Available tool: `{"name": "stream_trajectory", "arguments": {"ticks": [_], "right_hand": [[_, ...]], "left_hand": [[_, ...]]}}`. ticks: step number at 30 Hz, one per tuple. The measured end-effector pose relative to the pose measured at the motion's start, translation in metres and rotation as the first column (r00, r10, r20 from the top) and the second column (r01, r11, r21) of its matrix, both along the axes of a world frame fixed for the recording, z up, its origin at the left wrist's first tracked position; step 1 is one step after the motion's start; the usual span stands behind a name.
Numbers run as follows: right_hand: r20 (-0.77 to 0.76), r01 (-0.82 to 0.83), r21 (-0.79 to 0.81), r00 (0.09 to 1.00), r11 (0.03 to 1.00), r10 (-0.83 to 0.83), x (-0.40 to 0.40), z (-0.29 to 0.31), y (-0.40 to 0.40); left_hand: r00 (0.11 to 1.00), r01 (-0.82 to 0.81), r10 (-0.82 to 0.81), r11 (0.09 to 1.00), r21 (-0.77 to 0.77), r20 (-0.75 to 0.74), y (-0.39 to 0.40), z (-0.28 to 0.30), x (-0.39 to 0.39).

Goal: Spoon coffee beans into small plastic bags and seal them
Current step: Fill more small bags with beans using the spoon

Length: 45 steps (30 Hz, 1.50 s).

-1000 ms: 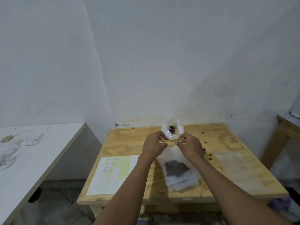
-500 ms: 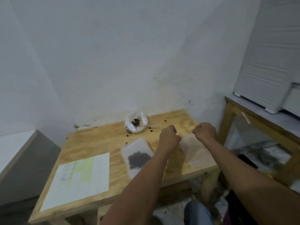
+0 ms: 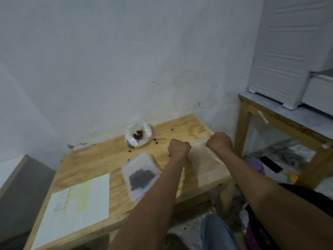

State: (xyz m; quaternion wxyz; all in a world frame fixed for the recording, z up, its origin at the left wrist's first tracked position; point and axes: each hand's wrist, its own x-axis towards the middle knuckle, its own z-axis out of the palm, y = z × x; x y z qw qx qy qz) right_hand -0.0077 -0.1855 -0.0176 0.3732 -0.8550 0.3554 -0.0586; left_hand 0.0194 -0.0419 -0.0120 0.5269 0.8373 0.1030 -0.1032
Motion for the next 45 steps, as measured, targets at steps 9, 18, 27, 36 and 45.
{"name": "stream_trajectory", "arguments": {"ticks": [9, 18, 27, 36, 45], "right_hand": [[0.407, -0.175, 0.432, 0.913, 0.885, -0.018, -0.016, 0.058, 0.001], [0.483, -0.583, 0.284, 0.773, 0.761, 0.412, -0.007, 0.136, 0.053], [0.539, -0.656, 0.111, 0.671, 0.746, 0.509, 0.010, 0.173, 0.137], [0.609, -0.697, 0.314, 0.668, 0.644, 0.427, 0.008, 0.155, 0.189], [0.604, -0.669, 0.386, 0.704, 0.635, 0.373, 0.012, 0.142, 0.201]], "left_hand": [[0.979, -0.140, 0.188, 0.893, -0.428, 0.072, -0.001, 0.029, 0.014], [0.894, 0.197, 0.012, 0.887, -0.418, 0.448, 0.088, 0.100, 0.007], [0.763, -0.027, 0.188, 0.965, -0.260, 0.619, 0.151, 0.119, 0.008], [0.943, 0.128, 0.123, 0.723, -0.679, 0.308, 0.198, 0.124, -0.006], [0.906, 0.133, 0.156, 0.778, -0.614, 0.394, 0.212, 0.114, -0.010]]}}
